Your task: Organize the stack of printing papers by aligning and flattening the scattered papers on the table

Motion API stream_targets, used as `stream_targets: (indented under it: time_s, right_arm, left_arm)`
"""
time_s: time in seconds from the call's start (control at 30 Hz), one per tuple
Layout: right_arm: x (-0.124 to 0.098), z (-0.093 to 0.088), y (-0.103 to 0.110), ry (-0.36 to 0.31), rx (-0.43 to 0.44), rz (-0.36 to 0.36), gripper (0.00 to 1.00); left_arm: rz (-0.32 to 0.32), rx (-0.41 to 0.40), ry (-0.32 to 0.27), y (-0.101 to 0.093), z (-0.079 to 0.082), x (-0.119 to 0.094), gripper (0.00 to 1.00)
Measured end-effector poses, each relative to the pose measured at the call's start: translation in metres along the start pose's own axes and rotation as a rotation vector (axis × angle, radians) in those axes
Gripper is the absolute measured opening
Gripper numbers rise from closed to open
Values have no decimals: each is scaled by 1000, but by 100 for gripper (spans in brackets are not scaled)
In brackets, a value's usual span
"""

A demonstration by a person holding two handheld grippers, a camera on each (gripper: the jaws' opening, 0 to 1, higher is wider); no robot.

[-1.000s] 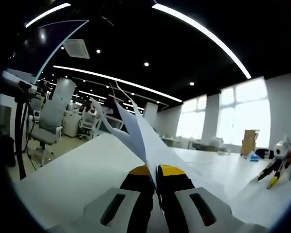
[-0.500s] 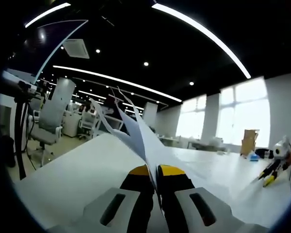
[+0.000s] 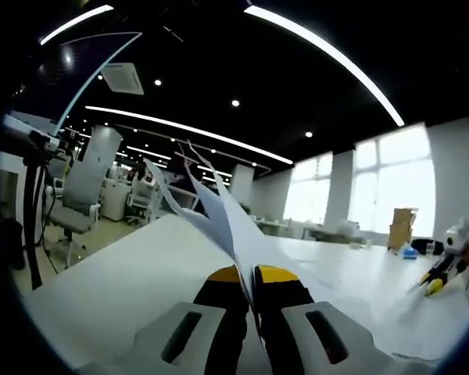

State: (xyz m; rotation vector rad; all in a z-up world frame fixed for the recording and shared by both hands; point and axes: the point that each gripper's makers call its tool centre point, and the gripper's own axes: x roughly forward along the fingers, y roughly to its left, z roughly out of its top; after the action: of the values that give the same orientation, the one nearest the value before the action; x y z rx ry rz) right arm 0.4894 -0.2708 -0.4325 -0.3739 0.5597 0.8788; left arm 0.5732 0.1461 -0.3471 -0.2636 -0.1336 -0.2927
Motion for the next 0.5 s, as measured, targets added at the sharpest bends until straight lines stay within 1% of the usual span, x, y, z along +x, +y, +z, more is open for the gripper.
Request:
stream_targets:
  time_s: [0.07, 0.1, 0.13, 0.23, 0.3, 0.33, 0.37, 0.4, 0.43, 0.5]
  right_arm:
    - [-2, -8, -3, 37, 4, -31, 26]
    - [-1, -8, -1, 22, 7, -23, 26]
    - [-1, -9, -2, 22, 22, -36, 26]
    - [1, -10, -1, 27, 30, -43, 25]
    - [4, -11, -1, 35, 62, -54, 24]
    - [4, -11, -1, 38, 65, -58, 24]
    - [4, -11, -2, 44, 46, -70, 25]
    - [2, -12, -8, 51, 42, -116, 28]
    - [1, -14, -11, 65, 86, -132, 29]
    - [0, -15, -12, 64, 92, -135, 30]
  left_arm:
    - [0, 1, 0, 0, 0, 0, 7]
    - [0, 2, 0, 0, 0, 0, 7]
    - [0, 2, 0, 0, 0, 0, 7]
    - [0, 2, -1, 0, 0, 0, 7]
    - [0, 3, -1, 0, 0, -1, 7]
    - [0, 3, -2, 0, 0, -1, 7]
    - [0, 3, -2, 0, 1, -1, 7]
    - [-1, 4, -4, 0, 1, -1, 7]
    - [-1, 3, -5, 0, 1, -1, 7]
    - [-2, 2, -6, 1, 1, -1, 7]
